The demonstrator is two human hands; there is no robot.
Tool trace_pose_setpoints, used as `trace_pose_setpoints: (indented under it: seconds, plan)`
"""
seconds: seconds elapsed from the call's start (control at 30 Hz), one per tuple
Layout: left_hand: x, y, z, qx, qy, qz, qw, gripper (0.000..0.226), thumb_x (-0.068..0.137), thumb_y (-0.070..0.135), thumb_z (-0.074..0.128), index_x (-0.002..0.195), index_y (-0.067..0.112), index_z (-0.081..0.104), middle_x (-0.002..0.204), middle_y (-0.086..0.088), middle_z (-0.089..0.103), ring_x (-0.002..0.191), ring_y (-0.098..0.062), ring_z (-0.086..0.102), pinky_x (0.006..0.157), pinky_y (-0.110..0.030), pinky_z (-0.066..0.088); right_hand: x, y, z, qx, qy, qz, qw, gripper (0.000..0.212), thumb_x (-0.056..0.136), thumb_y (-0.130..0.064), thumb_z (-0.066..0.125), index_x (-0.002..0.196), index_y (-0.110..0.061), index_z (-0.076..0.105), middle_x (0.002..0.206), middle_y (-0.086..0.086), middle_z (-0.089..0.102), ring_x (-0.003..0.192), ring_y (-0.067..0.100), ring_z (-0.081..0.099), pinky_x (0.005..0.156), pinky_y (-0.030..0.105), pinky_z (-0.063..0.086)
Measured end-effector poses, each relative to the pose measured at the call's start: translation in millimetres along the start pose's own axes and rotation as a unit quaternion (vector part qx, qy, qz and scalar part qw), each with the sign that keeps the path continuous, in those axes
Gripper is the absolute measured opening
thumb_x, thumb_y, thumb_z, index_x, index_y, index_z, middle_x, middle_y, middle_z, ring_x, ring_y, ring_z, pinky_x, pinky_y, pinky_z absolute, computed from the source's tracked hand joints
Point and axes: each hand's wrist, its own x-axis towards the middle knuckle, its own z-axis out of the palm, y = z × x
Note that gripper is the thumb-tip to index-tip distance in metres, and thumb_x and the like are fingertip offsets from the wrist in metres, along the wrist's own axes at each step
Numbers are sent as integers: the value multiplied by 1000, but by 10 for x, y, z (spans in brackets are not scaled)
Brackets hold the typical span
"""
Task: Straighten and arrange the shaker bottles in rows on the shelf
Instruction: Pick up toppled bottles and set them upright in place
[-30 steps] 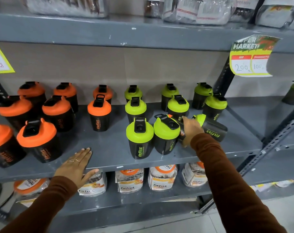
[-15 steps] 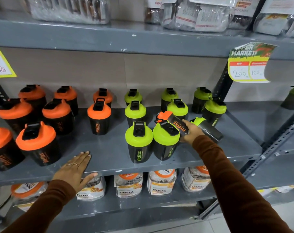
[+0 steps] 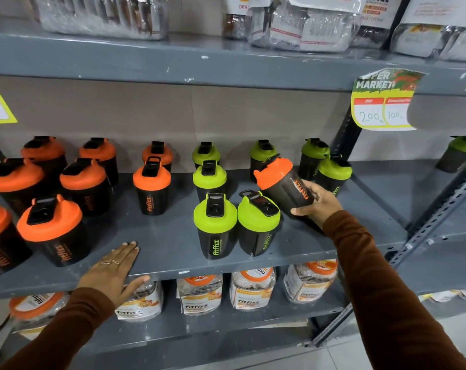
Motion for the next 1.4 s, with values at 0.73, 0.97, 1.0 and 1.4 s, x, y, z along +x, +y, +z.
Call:
trace_pose_setpoints:
  seconds: [0.73, 0.97, 1.0, 1.4]
  plan:
    - [-28, 84, -98, 11, -14, 19, 1000, 112, 58, 80, -11, 140, 10, 19, 150, -10, 22, 138, -23, 22, 114, -35, 17, -1173, -553, 539, 283, -11, -175, 943, 61, 31, -18, 92, 89, -14, 71, 86, -5, 76, 82, 12, 69, 74, 28, 56]
    - [-63, 9, -169, -38, -34, 24, 998, 132, 42, 82, -31, 140, 8, 17, 151, -11, 17, 140, -23, 14, 115, -34, 10, -1186, -1007, 1580, 376, -120, -134, 909, 93, 37, -32, 90, 116, -8, 45, 99, 3, 68, 94, 20, 63, 85, 37, 55]
    - [-101, -10, -198, -40, -29, 14, 999, 128, 49, 82, -28, 138, 6, 24, 149, -13, 24, 138, -26, 22, 113, -36, 16, -1163, -1050, 1737, 386, -126, -127, 905, 96, 36, -29, 88, 118, -7, 43, 104, 7, 64, 100, 24, 59, 93, 44, 48]
    - [-300, -188, -156, 6, -27, -16, 999, 67, 91, 51, 21, 101, 2, 65, 103, -15, 70, 95, -29, 66, 74, -44, 54, -729, -553, 3082, 29, 35, 29, 999, 86, 57, -7, 85, 126, -7, 32, 126, 13, 54, 112, 22, 53, 92, 23, 38]
